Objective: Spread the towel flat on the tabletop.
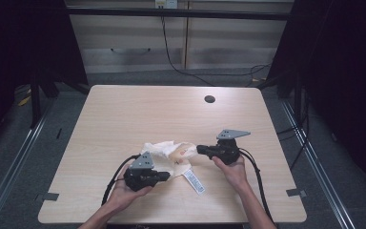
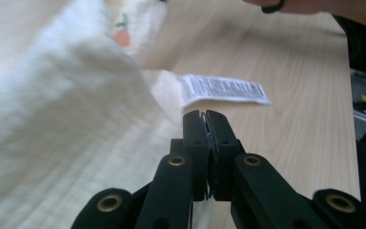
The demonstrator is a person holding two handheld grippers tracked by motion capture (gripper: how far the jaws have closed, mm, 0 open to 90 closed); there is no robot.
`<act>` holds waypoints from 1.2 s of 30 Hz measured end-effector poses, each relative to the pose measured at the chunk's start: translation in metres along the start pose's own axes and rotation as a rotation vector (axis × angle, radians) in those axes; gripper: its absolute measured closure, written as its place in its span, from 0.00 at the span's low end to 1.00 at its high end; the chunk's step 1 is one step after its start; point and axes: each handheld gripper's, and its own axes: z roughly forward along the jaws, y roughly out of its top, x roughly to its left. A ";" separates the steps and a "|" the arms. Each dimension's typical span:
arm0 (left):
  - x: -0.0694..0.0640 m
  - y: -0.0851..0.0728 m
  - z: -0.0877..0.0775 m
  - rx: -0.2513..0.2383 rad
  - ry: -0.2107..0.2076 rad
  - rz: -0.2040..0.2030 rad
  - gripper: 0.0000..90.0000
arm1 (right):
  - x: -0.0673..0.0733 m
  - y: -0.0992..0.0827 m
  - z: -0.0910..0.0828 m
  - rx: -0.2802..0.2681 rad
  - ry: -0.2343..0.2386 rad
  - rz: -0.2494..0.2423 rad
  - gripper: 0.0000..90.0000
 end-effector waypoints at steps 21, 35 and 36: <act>0.049 0.022 -0.083 -0.288 0.161 -0.134 0.98 | 0.001 0.049 -0.047 -0.118 -0.053 -0.063 0.98; 0.057 0.060 -0.119 -0.391 0.220 -0.103 0.98 | 0.008 0.081 -0.070 -0.157 -0.077 -0.116 0.98; 0.058 0.063 -0.121 -0.398 0.226 -0.101 0.98 | 0.009 0.086 -0.075 -0.164 -0.083 -0.121 0.98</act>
